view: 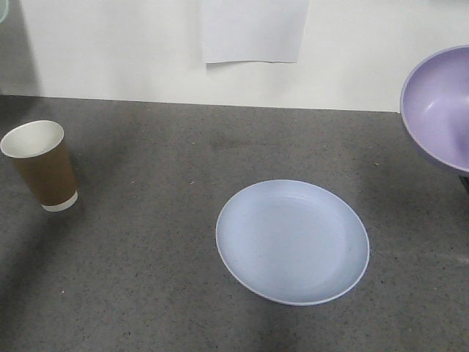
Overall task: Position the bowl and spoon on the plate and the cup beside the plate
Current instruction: 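Drive closer and stop facing the pale blue plate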
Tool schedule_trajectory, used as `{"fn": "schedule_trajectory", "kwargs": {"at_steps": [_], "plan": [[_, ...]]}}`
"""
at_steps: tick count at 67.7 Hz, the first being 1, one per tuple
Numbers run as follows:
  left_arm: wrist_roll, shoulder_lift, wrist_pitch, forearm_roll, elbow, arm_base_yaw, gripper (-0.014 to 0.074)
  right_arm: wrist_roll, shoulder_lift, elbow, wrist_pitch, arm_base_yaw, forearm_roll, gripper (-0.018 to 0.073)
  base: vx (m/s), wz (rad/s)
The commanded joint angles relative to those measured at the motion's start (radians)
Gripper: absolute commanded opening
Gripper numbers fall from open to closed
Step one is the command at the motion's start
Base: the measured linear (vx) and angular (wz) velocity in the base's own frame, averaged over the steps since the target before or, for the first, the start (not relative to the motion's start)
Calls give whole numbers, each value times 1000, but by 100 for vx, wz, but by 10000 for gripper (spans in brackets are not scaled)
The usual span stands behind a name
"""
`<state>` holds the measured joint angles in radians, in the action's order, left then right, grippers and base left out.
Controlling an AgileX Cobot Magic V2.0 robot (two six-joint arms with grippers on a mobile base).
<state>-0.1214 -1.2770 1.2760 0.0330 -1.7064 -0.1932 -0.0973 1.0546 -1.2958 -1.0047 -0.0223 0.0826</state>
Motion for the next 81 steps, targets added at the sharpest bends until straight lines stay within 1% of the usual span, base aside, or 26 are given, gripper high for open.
{"fn": "schedule_trajectory", "kwargs": {"at_steps": [1,81], "plan": [[1,26,-25,8,-32,0,-6,7,-14,-30,67,7,10,-11,4,4],[1,26,-25,8,-32,0,-6,7,-14,-30,67,7,10,-11,1,1]]}}
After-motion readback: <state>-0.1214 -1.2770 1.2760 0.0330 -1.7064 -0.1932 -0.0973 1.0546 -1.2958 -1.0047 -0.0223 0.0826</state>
